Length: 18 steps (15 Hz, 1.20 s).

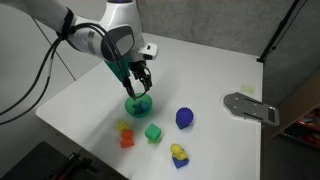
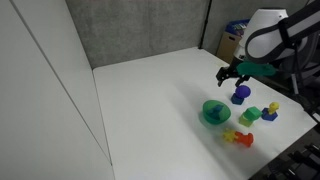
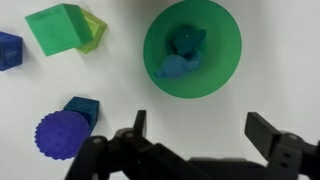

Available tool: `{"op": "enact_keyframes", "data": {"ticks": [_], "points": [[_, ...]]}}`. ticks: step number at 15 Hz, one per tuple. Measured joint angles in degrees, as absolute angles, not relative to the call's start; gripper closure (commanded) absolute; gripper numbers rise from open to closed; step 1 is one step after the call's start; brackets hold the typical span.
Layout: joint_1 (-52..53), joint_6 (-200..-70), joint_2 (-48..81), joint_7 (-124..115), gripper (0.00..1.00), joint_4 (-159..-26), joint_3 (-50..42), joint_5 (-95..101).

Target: Put the blue and yellow animal toys into the bowl

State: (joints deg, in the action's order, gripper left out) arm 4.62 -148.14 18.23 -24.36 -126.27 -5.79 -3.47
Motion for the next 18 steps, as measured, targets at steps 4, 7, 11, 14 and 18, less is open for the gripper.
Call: {"op": "enact_keyframes", "data": {"ticks": [4,7,11,14,18], "points": [[1.6,-145.5,13.1,-22.3,0.0,-130.2,-7.8,-2.6],[-2.4,-143.9,11.0,-16.4,0.0,-132.2,-8.8,-2.5],[-8.2,-143.4,10.4,-6.2,0.0,-134.2,-10.3,-2.6],[-11.3,-143.4,10.6,-0.1,0.0,-135.5,-11.9,-2.5],[-14.2,-144.3,12.9,4.9,0.0,-136.1,-13.3,-2.4]]}}
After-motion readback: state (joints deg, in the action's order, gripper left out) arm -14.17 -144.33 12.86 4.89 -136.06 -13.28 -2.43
